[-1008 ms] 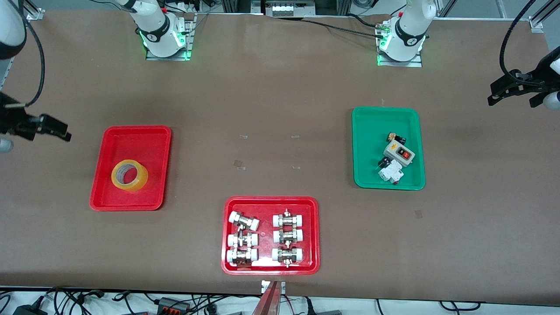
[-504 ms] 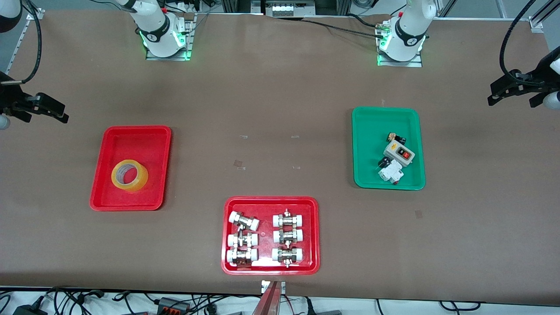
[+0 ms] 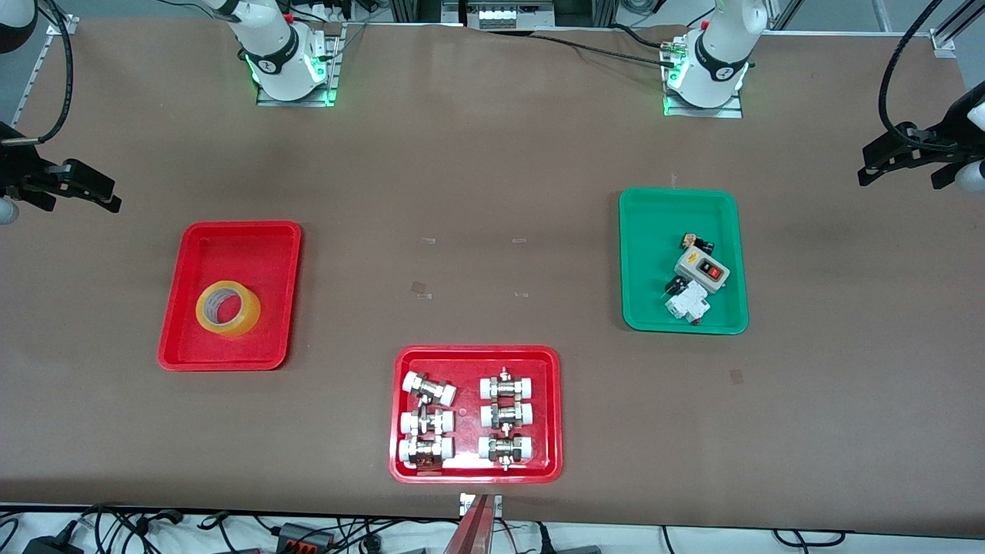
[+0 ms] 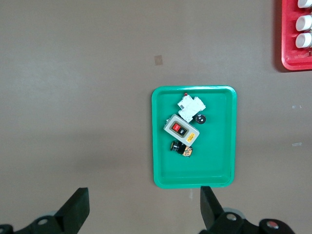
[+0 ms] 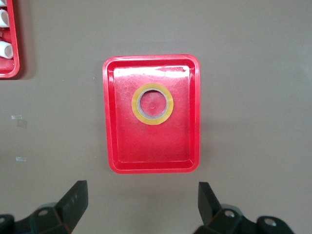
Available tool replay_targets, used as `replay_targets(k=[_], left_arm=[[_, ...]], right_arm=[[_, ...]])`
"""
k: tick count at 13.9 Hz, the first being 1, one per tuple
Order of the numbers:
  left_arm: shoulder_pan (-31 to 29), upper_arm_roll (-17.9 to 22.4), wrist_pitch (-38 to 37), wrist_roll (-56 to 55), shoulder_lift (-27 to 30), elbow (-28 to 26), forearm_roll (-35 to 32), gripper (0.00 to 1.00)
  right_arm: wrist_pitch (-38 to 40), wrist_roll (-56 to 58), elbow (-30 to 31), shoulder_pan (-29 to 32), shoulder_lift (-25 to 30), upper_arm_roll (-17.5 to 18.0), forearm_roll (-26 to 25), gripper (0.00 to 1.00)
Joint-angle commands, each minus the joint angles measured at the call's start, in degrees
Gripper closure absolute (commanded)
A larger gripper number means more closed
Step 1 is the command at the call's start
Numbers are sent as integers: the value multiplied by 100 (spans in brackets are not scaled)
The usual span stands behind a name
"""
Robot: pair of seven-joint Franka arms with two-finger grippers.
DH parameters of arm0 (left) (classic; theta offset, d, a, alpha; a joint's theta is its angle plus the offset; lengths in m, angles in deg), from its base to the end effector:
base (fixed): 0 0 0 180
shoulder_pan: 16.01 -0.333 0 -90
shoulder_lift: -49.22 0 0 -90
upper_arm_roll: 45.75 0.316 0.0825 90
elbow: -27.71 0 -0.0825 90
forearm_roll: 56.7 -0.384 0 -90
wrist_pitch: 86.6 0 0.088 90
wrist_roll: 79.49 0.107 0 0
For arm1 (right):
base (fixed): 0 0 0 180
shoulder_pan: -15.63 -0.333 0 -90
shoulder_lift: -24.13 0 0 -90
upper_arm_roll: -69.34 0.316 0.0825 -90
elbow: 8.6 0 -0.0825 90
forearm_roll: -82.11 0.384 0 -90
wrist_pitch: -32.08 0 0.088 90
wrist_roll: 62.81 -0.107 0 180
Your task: Left arm passes tape to right arm into tray
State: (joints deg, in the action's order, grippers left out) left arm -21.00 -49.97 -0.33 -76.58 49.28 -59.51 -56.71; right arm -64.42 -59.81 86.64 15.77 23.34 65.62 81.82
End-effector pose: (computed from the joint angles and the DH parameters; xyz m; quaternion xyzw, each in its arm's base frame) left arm 0.5479 0.0074 0.6422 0.9998 -0.0187 -0.0078 0.0001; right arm 0.5650 -0.0384 0.5833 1.0000 -0.0072 0.0039 0.0032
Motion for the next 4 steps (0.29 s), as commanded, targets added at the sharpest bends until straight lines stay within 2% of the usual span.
replay_targets(k=[1,4], left_arm=[[-29,-9,-67,148,11,21,-43,0],[-29,-9,-67,148,11,21,-43,0]], right_arm=[[8,25,152,-5,176,38,-103,0],[8,42,152,-5,176,38,-103,0]])
